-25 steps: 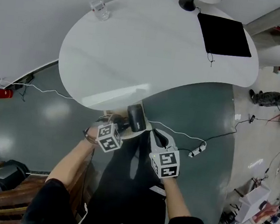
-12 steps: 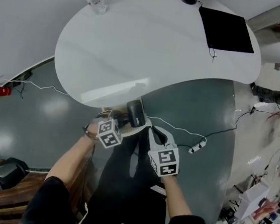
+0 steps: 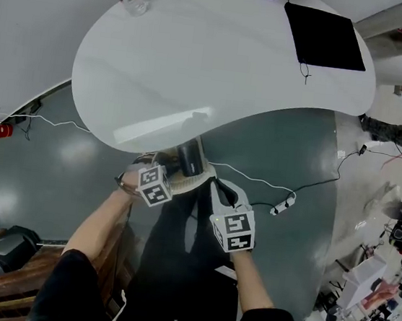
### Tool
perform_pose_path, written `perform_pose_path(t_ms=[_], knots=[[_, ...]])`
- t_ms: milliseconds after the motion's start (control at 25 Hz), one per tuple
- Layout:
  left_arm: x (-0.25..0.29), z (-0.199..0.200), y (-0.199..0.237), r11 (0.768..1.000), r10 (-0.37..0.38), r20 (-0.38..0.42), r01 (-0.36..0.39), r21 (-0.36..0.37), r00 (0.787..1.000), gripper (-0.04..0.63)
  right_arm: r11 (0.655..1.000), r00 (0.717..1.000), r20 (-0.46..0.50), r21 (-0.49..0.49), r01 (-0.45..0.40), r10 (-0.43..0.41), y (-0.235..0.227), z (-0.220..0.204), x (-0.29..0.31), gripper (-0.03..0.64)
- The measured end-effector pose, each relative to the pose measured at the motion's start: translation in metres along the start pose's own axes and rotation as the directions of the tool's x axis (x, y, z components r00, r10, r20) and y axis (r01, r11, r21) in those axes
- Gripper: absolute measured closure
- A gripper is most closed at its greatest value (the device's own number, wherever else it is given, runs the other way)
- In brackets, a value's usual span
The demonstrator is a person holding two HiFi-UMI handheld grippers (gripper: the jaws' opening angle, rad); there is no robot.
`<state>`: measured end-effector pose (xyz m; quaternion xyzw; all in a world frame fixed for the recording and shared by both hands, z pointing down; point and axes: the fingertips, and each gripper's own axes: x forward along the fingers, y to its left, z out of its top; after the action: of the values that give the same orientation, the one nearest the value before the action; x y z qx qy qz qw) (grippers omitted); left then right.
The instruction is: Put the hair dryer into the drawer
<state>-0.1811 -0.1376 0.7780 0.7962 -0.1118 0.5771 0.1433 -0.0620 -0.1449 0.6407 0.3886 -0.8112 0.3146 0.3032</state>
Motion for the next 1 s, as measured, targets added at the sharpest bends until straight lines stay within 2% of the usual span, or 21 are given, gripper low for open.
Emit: perform_pose_path(t_ms=[320, 640, 1000], knots=[[0.018, -0.008, 0.003, 1.000, -0.006, -0.039, 0.007, 0.020, 0.999, 0.379, 1.000, 1.000, -0.009, 0.019, 0.001, -0.001, -0.002, -0.009, 0.002, 0.609], [0.031, -0.015, 0.009, 1.000, 0.004, -0.072, -0.004, -0.005, 0.997, 0.379, 1.000, 1.000, -0.019, 0.025, -0.002, 0.002, -0.004, -0.015, 0.003, 0.608], [0.047, -0.022, 0.017, 1.000, 0.014, -0.103, -0.013, 0.006, 0.995, 0.379, 0.999, 1.000, -0.024, 0.035, -0.002, 0.003, -0.009, -0.017, 0.007, 0.609]])
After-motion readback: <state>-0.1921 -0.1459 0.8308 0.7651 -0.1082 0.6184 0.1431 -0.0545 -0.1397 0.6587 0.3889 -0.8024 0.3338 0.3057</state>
